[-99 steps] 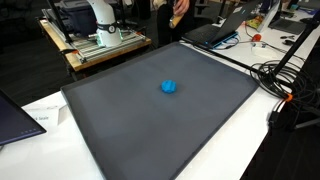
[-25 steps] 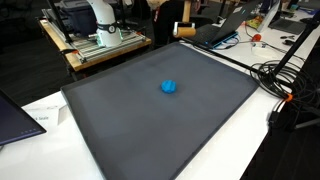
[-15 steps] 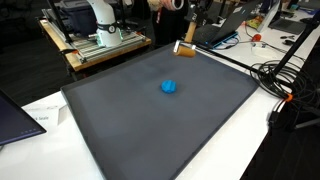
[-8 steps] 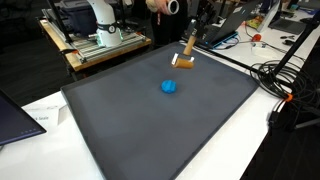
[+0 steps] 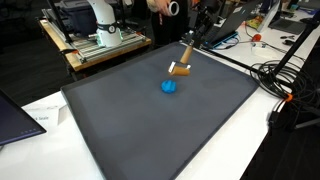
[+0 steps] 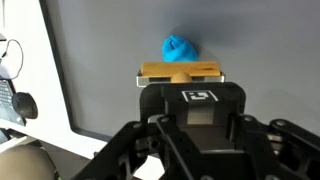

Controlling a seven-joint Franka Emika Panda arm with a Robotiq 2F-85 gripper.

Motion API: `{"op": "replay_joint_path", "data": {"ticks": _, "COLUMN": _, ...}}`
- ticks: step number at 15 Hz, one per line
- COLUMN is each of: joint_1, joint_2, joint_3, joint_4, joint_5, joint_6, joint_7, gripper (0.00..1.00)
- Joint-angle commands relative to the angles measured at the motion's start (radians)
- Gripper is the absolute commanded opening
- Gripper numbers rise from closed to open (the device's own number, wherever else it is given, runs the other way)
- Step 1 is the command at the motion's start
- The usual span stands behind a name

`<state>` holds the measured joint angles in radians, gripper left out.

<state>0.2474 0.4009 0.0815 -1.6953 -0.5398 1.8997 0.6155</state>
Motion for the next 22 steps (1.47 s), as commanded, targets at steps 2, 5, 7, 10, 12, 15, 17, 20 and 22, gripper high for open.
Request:
{"op": "replay_joint_path", "data": {"ticks": 2, "joint_1": 0.045, "joint_2": 0.029, "joint_3": -0.035, "joint_4": 0.028, "joint_5": -0.046, "joint_6": -0.015, "joint_7": 0.009, "gripper": 0.22}}
{"op": "replay_joint_path", "data": {"ticks": 5, "joint_1": 0.058, "joint_2": 0.035, "joint_3": -0.041, "joint_4": 0.029, "joint_5": -0.067, "joint_6": -0.01, "joint_7": 0.012, "gripper": 0.22}}
{"op": "replay_joint_path", "data": {"ticks": 7, "joint_1": 0.06, "joint_2": 0.039, "joint_3": -0.041, "joint_4": 0.031, "joint_5": -0.077, "joint_6": 0.003, "joint_7": 0.011, "gripper": 0.22}}
{"op": "replay_joint_path", "data": {"ticks": 10, "joint_1": 0.053, "joint_2": 0.034, "joint_3": -0.034, "joint_4": 0.009, "joint_5": -0.044, "joint_6": 0.016, "joint_7": 0.003, "gripper": 0.47}}
{"op": "replay_joint_path", "data": {"ticks": 12, "joint_1": 0.054, "joint_2": 0.036, "joint_3": -0.034, "joint_4": 0.013, "joint_5": -0.044, "joint_6": 0.019, "joint_7": 0.003, "gripper": 0.47}}
{"op": "replay_joint_path", "data": {"ticks": 15, "joint_1": 0.054, "joint_2": 0.037, "joint_3": -0.034, "joint_4": 0.015, "joint_5": -0.044, "joint_6": 0.019, "joint_7": 0.003, "gripper": 0.47}}
{"op": "replay_joint_path", "data": {"ticks": 17, "joint_1": 0.057, "joint_2": 0.051, "joint_3": -0.036, "joint_4": 0.027, "joint_5": -0.054, "joint_6": 0.019, "joint_7": 0.004, "gripper": 0.22}}
{"op": "replay_joint_path", "data": {"ticks": 20, "joint_1": 0.06, "joint_2": 0.082, "joint_3": -0.038, "joint_4": 0.05, "joint_5": -0.058, "joint_6": 0.026, "joint_7": -0.004, "gripper": 0.22}}
{"op": "replay_joint_path", "data": {"ticks": 22, "joint_1": 0.062, "joint_2": 0.105, "joint_3": -0.042, "joint_4": 0.063, "joint_5": -0.066, "joint_6": 0.041, "joint_7": -0.009, "gripper": 0.22}}
